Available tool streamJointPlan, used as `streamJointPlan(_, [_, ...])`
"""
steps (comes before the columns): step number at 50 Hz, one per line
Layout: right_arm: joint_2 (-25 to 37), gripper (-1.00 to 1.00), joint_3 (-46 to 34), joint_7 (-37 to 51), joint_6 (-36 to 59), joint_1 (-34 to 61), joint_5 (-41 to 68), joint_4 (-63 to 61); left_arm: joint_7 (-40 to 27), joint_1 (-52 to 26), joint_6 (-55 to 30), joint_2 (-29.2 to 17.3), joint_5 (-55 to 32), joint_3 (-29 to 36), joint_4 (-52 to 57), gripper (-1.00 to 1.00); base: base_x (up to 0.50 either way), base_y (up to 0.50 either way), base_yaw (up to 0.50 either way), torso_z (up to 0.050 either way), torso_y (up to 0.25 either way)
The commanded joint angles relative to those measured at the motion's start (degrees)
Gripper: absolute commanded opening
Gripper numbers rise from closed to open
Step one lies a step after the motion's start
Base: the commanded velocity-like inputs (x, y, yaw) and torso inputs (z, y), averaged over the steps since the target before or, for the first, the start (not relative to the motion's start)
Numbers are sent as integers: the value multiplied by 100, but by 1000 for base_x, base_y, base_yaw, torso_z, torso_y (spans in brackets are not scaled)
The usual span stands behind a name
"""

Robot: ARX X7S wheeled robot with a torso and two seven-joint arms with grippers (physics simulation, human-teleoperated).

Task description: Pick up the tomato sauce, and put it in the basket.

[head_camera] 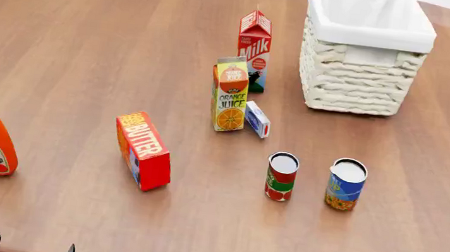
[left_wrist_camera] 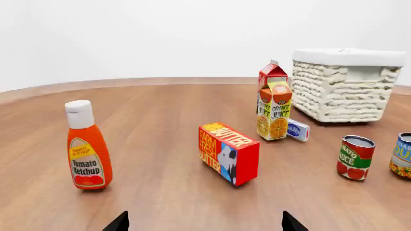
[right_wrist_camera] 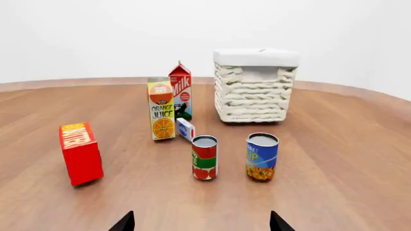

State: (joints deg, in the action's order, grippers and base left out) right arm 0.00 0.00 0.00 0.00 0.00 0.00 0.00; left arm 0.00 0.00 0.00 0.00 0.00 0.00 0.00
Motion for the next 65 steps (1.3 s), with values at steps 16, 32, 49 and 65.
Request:
streamJointPlan(16, [323, 100, -469, 446, 284, 29, 146, -255, -339, 73, -144, -304, -436, 330, 332, 100, 0, 0, 0, 0, 0])
streamJointPlan(32, [571, 100, -690, 693, 1517, -198, -93, -2599, -647, 406, -910, -585, -454, 418, 2641, 100, 0, 0, 0, 0, 0])
streamJointPlan(49, [735, 100, -788, 867, 2430, -190, -192, -3897, -809, 460, -1414, -807, -650, 385, 3627, 100, 0, 0, 0, 0, 0])
streamJointPlan(65, [726, 100, -845, 1036, 3492, -450, -138, -4768, -922, 482, -2030, -948, -1145, 233, 4574, 100, 0, 0, 0, 0, 0])
